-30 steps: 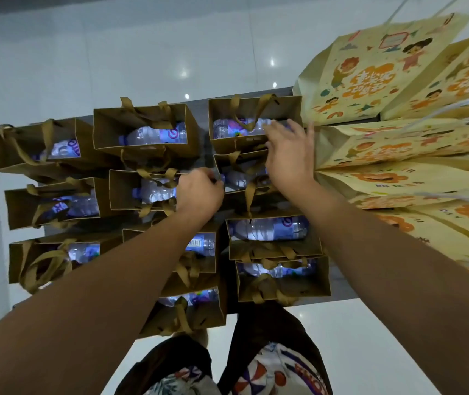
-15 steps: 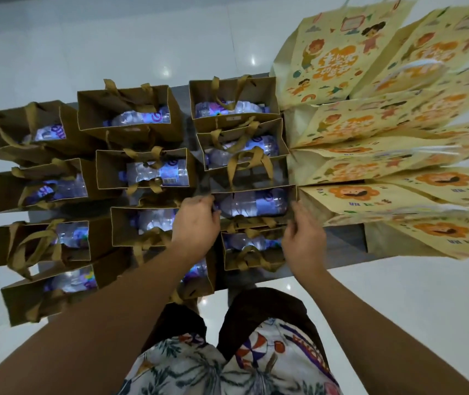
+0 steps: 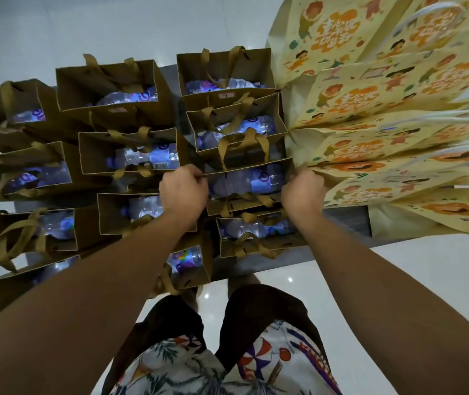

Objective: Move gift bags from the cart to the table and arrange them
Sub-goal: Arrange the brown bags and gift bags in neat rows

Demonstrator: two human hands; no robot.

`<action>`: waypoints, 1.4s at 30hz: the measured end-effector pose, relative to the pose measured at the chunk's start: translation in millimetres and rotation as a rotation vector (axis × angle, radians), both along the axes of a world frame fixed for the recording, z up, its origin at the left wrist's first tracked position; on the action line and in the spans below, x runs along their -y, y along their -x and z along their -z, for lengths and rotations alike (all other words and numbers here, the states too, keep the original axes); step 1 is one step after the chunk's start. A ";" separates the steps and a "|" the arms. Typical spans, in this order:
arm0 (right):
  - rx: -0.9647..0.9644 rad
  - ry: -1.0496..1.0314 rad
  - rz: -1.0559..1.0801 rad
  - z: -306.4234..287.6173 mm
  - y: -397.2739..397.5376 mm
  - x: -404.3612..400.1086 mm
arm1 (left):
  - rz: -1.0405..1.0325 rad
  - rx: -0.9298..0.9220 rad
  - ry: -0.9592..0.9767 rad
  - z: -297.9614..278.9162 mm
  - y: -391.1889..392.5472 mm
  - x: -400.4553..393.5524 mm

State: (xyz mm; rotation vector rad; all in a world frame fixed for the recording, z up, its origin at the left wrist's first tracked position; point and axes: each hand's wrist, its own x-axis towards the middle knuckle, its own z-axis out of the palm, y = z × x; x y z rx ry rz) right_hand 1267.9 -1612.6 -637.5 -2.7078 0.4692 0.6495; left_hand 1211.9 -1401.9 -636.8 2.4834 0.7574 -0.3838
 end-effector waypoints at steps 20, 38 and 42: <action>0.071 0.084 -0.663 -9.0 139.5 69.9 | 0.656 -0.056 0.060 -6.0 120.9 42.6; -0.029 -0.058 -0.794 20.2 90.6 95.0 | 0.187 -0.105 -0.015 19.1 137.1 109.7; -0.003 -0.082 -0.799 19.4 94.0 96.7 | 0.190 -0.104 -0.015 18.7 137.4 108.0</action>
